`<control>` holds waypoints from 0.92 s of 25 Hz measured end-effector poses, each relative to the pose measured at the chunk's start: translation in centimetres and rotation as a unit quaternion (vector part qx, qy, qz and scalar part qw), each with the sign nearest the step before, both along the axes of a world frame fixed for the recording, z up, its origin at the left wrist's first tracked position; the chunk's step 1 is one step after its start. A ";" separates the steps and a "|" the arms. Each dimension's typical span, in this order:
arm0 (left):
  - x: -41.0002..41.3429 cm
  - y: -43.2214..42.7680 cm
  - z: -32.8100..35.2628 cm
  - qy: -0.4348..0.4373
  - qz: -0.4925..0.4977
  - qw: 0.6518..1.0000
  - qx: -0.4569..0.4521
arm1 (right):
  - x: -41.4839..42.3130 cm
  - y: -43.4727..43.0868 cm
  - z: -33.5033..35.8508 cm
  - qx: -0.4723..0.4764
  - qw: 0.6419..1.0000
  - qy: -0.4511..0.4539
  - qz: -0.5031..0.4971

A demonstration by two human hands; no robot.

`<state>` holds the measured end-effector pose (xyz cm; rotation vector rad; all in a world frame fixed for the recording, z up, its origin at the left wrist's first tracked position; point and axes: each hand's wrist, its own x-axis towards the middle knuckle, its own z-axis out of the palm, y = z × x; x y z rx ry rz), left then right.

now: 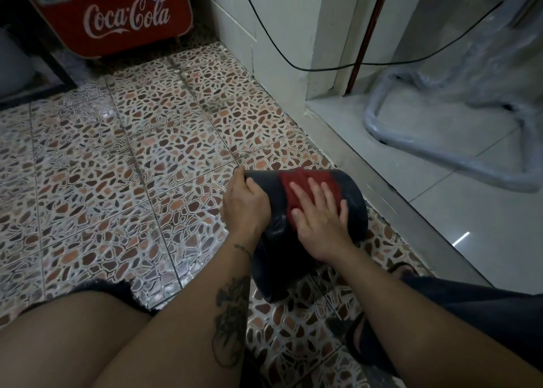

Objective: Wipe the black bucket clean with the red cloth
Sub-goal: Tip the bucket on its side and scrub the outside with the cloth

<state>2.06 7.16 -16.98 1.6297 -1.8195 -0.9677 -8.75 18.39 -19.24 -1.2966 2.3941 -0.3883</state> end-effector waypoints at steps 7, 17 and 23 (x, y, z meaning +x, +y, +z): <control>1.8 5.7 1.2 -0.073 -0.113 0.987 -0.088 | -1.8 0.7 0.7 0.068 0.987 -0.067 -0.131; 3.7 2.5 4.2 0.050 -0.040 0.992 0.105 | 2.3 2.3 4.6 0.060 0.992 -0.094 0.059; 5.7 4.0 3.1 0.043 -0.060 0.996 0.043 | 2.4 4.8 1.5 0.053 0.997 -0.034 0.033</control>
